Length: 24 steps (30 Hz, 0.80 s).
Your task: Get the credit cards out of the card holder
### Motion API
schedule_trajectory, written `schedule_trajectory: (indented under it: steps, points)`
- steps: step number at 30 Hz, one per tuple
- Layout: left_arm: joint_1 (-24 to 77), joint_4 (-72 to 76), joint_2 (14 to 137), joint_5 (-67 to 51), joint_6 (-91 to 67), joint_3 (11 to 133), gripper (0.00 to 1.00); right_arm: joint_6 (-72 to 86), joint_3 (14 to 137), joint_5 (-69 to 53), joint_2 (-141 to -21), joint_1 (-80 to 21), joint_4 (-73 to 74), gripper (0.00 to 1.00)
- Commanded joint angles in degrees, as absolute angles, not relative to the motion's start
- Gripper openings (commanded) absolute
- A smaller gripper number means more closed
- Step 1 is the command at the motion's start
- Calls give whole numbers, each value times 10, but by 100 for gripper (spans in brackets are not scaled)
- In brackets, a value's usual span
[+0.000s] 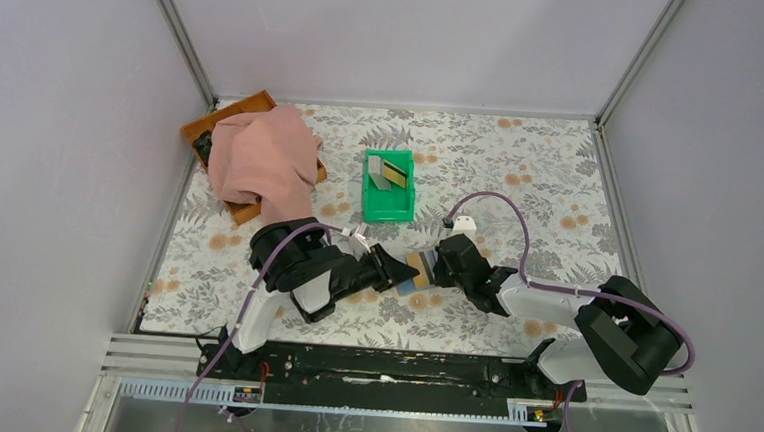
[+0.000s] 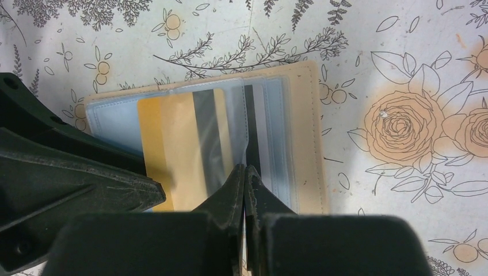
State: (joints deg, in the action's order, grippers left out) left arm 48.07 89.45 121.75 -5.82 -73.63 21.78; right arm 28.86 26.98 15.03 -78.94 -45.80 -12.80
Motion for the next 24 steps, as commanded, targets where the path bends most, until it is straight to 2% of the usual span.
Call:
schedule_trajectory:
  steps: [1, 8, 14, 24]
  points:
    - [478, 915, 1217, -70, -723, 200, 29, 299, 267, 107, -814, -468, -84, 0]
    - [474, 915, 1223, -75, -725, 200, 20, 299, 268, 105, -816, -468, -83, 0]
    - [474, 917, 1229, -78, -729, 203, 0, 298, 268, 107, -816, -468, -82, 0]
    - [453, 918, 1204, -78, -716, 170, 0, 299, 269, 113, -817, -466, -78, 0]
